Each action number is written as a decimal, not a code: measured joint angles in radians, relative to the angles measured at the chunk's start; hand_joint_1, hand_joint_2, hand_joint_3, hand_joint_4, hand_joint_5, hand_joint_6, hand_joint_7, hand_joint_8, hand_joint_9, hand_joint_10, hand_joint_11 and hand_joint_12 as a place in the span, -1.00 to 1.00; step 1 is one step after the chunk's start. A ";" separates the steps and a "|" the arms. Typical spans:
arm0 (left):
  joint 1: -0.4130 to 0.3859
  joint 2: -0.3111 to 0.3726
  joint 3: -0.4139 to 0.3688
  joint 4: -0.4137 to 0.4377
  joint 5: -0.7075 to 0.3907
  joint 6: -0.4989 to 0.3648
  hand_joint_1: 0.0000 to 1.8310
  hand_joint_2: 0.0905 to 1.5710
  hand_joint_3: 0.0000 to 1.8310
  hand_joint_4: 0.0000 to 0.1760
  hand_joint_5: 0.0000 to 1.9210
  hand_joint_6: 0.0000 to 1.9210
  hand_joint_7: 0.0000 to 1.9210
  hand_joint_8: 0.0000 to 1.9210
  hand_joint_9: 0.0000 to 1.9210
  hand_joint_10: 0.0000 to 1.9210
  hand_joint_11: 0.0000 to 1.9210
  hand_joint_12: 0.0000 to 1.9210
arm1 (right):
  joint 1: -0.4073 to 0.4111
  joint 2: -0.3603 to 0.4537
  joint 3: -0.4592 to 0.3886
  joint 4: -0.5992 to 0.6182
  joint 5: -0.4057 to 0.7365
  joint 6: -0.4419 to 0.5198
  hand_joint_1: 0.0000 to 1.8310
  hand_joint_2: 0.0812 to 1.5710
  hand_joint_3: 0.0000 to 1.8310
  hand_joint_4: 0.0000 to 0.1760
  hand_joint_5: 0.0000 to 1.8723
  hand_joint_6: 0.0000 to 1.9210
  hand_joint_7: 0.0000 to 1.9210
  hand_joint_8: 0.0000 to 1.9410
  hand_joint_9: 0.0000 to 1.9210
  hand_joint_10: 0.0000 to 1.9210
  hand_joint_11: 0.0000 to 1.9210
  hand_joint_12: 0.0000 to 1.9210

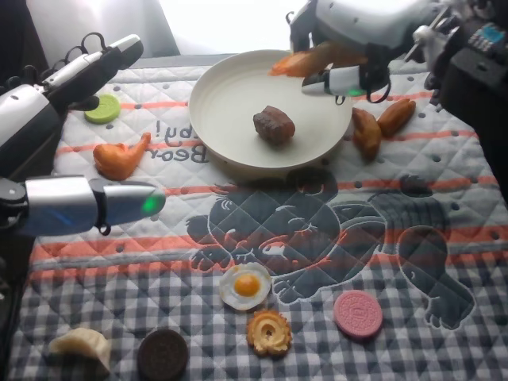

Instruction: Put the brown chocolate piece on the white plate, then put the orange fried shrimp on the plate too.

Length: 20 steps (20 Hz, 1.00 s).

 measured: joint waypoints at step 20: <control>0.066 0.008 0.161 0.093 -0.259 -0.649 -0.19 0.18 -0.98 1.00 -0.98 -1.00 -0.98 -1.00 -1.00 -1.00 -1.00 -1.00 | -0.414 0.441 -0.471 0.086 0.597 0.007 -0.53 0.14 -1.00 0.38 -1.00 -1.00 -0.97 -1.00 -0.97 -0.99 -0.92 -0.96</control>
